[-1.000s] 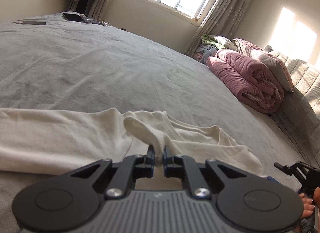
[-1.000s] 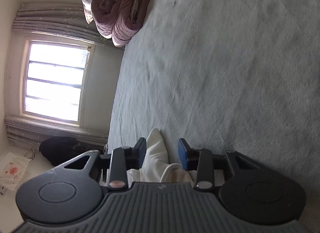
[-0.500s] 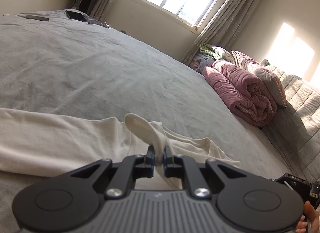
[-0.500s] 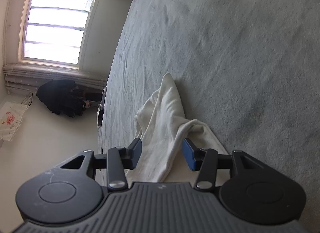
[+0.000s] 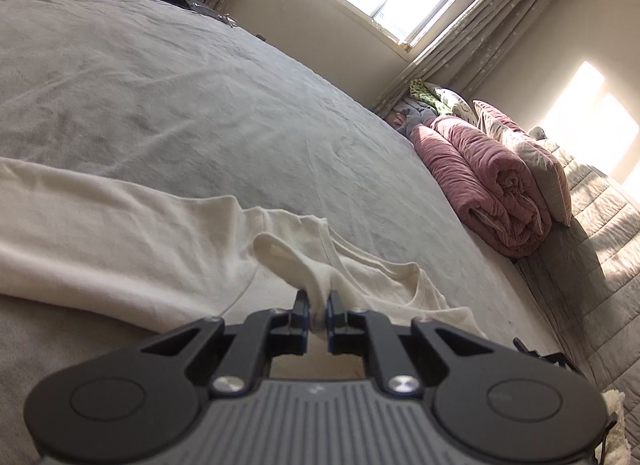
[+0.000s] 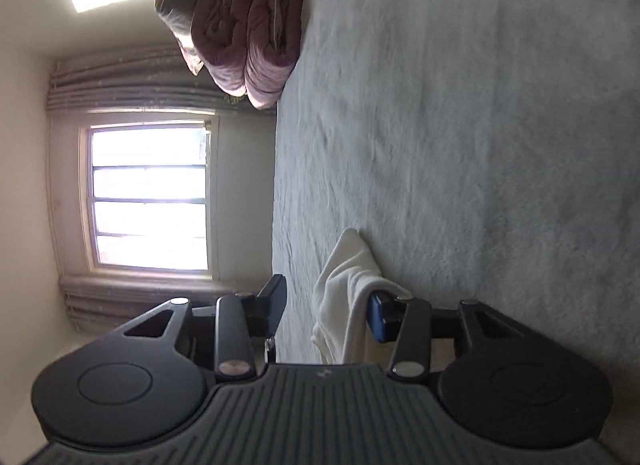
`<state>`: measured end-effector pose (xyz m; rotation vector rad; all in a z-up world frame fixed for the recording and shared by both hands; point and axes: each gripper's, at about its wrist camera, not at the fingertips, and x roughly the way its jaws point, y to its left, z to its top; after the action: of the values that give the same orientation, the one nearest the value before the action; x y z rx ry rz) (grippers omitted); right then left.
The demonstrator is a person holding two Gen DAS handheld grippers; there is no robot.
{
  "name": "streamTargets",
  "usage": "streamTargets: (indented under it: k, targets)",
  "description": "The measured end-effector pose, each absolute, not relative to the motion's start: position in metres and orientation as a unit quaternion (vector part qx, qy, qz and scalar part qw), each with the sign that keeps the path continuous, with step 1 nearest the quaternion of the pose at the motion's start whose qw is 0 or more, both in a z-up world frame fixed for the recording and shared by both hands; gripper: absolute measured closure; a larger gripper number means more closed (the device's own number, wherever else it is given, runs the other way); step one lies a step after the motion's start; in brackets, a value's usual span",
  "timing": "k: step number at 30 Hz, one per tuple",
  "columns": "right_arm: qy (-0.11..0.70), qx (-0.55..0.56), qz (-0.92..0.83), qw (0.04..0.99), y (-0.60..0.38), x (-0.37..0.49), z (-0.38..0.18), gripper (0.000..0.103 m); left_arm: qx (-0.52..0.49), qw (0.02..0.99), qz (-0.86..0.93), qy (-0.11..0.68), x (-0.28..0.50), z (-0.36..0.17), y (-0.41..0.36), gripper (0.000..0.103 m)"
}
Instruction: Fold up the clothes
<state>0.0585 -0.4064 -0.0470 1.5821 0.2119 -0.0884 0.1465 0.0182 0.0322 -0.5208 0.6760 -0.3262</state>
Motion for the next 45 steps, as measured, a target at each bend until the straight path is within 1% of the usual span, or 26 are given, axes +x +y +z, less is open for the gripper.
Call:
streamTargets:
  k: [4,7,8,10,11,14,15,16,17,20,22,26,29,30,31,32,35,39,41,43,45]
  targets:
    - [0.067,0.731,-0.049,0.678,-0.405,0.060,-0.055,0.057,-0.210,0.908,-0.155,0.329,0.144,0.029,0.005,0.095]
    - [0.099,0.714,-0.057,0.691,-0.405,0.069,-0.047,0.063,-0.193,0.911,-0.152,0.331,0.144,0.028,0.004,0.095]
    - [0.110,0.708,-0.060,0.695,-0.405,0.072,-0.045,0.069,-0.189,0.912,-0.151,0.332,0.144,0.028,0.004,0.095]
    - [0.136,0.696,-0.061,0.703,-0.408,0.078,-0.041,0.071,-0.176,0.916,-0.150,0.329,0.144,0.030,0.003,0.095]
    - [0.166,0.683,-0.051,0.709,-0.411,0.083,-0.037,0.072,-0.169,0.918,-0.149,0.326,0.144,0.031,0.002,0.095]
    - [0.239,0.633,-0.026,0.736,-0.423,0.084,-0.020,0.071,-0.156,0.921,-0.150,0.323,0.145,0.033,0.001,0.095]
    - [0.259,0.614,-0.018,0.745,-0.427,0.081,-0.013,0.068,-0.153,0.922,-0.151,0.323,0.146,0.033,0.000,0.095]
    - [0.263,0.591,-0.029,0.762,-0.433,0.076,-0.003,0.056,-0.148,0.922,-0.152,0.324,0.145,0.032,-0.001,0.095]
    - [0.267,0.568,-0.040,0.778,-0.438,0.070,0.007,0.051,-0.143,0.922,-0.152,0.325,0.145,0.032,-0.001,0.095]
    - [0.258,0.469,-0.049,0.843,-0.443,0.083,0.038,0.051,-0.134,0.923,-0.154,0.327,0.145,0.031,-0.002,0.095]
    - [0.289,0.414,-0.012,0.863,-0.437,0.115,0.045,0.052,-0.137,0.922,-0.157,0.326,0.146,0.032,-0.002,0.095]
    - [0.358,0.334,0.017,0.872,-0.416,0.172,0.030,0.052,-0.135,0.922,-0.159,0.327,0.146,0.031,-0.002,0.095]
    - [0.381,0.305,0.027,0.873,-0.404,0.191,0.019,0.052,-0.125,0.923,-0.160,0.327,0.146,0.031,-0.003,0.095]
    - [0.385,0.279,0.020,0.880,-0.399,0.195,0.019,0.054,-0.122,0.923,-0.161,0.326,0.146,0.031,-0.003,0.095]
    - [0.388,0.252,0.014,0.886,-0.394,0.199,0.018,0.076,-0.118,0.924,-0.162,0.324,0.145,0.032,-0.003,0.095]
    - [0.392,0.226,0.007,0.892,-0.388,0.203,0.017,0.096,-0.114,0.926,-0.163,0.322,0.145,0.034,-0.004,0.095]
    - [0.363,0.193,0.020,0.912,-0.385,0.206,0.023,0.096,-0.097,0.936,-0.162,0.298,0.136,0.045,-0.005,0.095]
    - [0.321,0.109,0.037,0.940,-0.373,0.214,0.030,0.097,-0.096,0.943,-0.177,0.266,0.124,0.057,-0.004,0.096]
    - [0.296,0.065,0.050,0.952,-0.370,0.214,0.027,0.097,-0.063,0.948,-0.169,0.264,0.123,0.053,-0.011,0.095]
    - [0.298,0.033,0.038,0.953,-0.368,0.216,0.017,0.097,-0.033,0.951,-0.150,0.269,0.125,0.047,-0.015,0.095]
    - [0.306,0.023,0.004,0.952,-0.375,0.217,0.006,0.098,-0.051,0.953,-0.149,0.259,0.121,0.051,-0.011,0.095]
